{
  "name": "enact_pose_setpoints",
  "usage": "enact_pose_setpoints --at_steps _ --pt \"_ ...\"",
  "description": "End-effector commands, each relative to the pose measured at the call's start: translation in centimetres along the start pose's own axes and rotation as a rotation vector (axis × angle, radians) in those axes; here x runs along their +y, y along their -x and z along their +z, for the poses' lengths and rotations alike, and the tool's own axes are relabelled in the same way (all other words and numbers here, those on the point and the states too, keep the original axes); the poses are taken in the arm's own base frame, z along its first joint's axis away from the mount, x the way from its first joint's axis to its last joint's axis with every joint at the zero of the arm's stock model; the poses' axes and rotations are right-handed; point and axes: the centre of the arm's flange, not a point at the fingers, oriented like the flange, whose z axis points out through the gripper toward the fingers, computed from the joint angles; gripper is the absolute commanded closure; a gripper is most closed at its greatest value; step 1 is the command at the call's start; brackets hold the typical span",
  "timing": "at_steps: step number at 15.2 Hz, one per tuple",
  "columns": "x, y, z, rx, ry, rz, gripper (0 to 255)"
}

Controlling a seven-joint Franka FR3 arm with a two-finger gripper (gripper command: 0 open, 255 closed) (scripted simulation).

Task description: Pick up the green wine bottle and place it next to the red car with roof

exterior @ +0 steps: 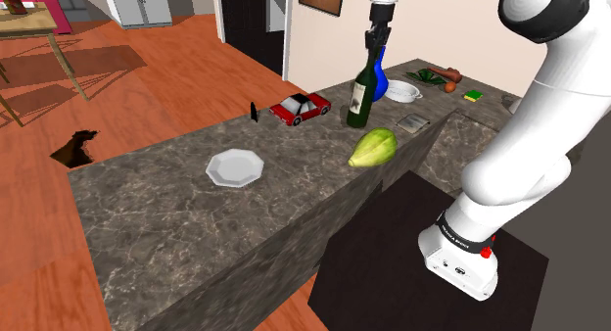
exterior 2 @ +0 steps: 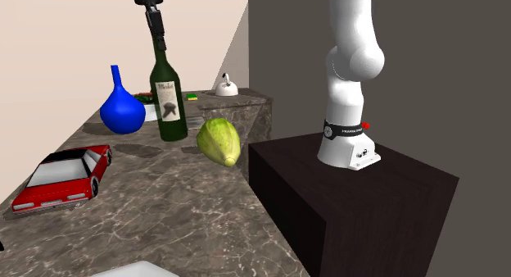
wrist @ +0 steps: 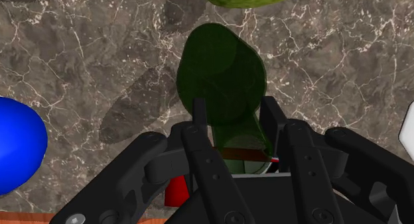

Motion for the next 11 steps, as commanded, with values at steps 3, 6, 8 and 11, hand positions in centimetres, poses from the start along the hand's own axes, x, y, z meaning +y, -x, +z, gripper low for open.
enact_pose_setpoints --at_steps 3,6,8,11 --pt "0.0 -0.2 2.1 0.001 0.000 0.000 255" --pt "0.0 -0.4 3.6 0.001 0.000 0.000 255" --pt "-0.1 -0.5 4.7 0.001 0.000 0.000 255" --pt "-0.1 -0.7 6.2 0.001 0.000 0.000 255"
